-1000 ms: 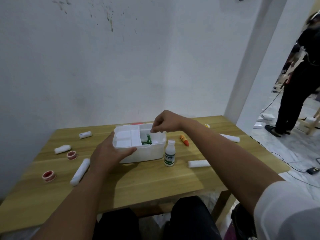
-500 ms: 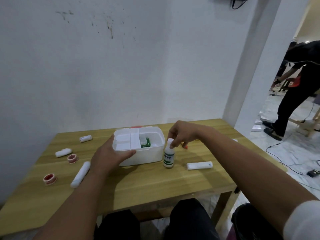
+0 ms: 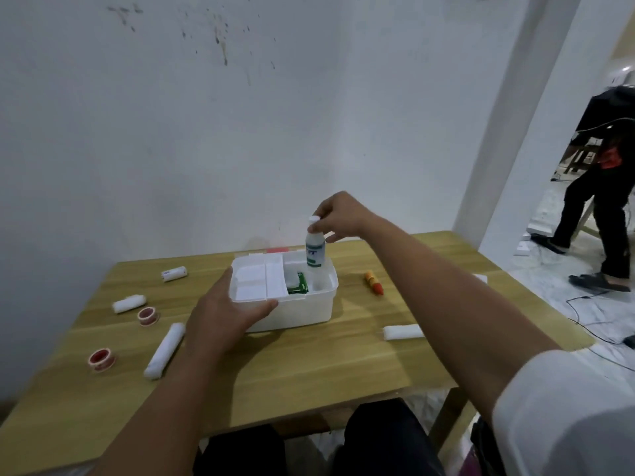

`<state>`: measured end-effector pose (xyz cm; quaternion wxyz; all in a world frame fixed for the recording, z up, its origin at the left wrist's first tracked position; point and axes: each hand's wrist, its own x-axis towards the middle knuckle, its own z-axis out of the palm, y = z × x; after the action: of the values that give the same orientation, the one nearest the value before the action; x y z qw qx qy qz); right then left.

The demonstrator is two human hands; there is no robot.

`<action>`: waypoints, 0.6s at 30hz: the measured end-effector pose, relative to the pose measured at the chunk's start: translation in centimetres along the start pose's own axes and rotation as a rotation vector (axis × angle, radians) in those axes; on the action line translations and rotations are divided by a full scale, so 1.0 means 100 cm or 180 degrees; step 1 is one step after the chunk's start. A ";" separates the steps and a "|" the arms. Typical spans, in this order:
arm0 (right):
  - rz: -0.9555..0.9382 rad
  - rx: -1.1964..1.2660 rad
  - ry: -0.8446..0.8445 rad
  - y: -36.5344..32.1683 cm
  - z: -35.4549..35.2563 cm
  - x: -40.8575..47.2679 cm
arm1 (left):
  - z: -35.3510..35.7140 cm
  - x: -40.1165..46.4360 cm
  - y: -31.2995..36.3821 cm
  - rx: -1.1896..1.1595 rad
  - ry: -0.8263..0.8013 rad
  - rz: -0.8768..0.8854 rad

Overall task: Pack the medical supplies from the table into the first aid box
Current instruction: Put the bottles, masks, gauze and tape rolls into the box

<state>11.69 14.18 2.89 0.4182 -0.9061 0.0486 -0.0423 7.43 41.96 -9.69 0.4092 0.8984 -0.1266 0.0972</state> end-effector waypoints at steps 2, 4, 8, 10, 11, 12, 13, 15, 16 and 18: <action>0.0027 -0.0116 -0.0046 0.007 0.017 0.007 | 0.001 0.000 0.000 0.0009 -0.0001 0.0031; 0.0032 -0.0180 -0.0036 0.012 0.028 0.010 | 0.001 0.001 -0.001 0.0009 0.0005 0.0062; 0.0012 -0.0303 0.0036 0.009 0.031 0.015 | 0.001 0.002 -0.001 -0.0002 0.0026 0.0102; 0.0011 -0.0446 0.0027 0.007 0.028 0.016 | 0.001 0.002 -0.001 -0.0040 0.0025 0.0099; 0.0018 -0.0515 0.0019 0.007 0.027 0.016 | 0.001 0.002 -0.001 -0.0051 0.0027 0.0101; 0.0040 -0.0568 0.0000 0.008 0.026 0.015 | 0.001 0.001 -0.001 -0.0057 0.0032 0.0101; 0.0072 -0.0602 -0.0033 0.009 0.026 0.014 | 0.002 0.001 -0.002 -0.0060 0.0034 0.0104; 0.0126 -0.0658 -0.0113 0.015 0.028 0.012 | 0.002 0.001 -0.002 -0.0069 0.0031 0.0097; 0.0133 -0.0701 -0.0137 0.018 0.030 0.010 | 0.001 0.001 -0.002 -0.0070 0.0033 0.0088; 0.0047 -0.0859 -0.0127 0.024 0.035 0.008 | 0.001 0.001 -0.002 -0.0071 0.0024 0.0087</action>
<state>12.74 15.18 -1.20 0.2938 -0.9543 0.0522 -0.0143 7.64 42.02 -9.84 0.4183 0.8916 -0.1384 0.1046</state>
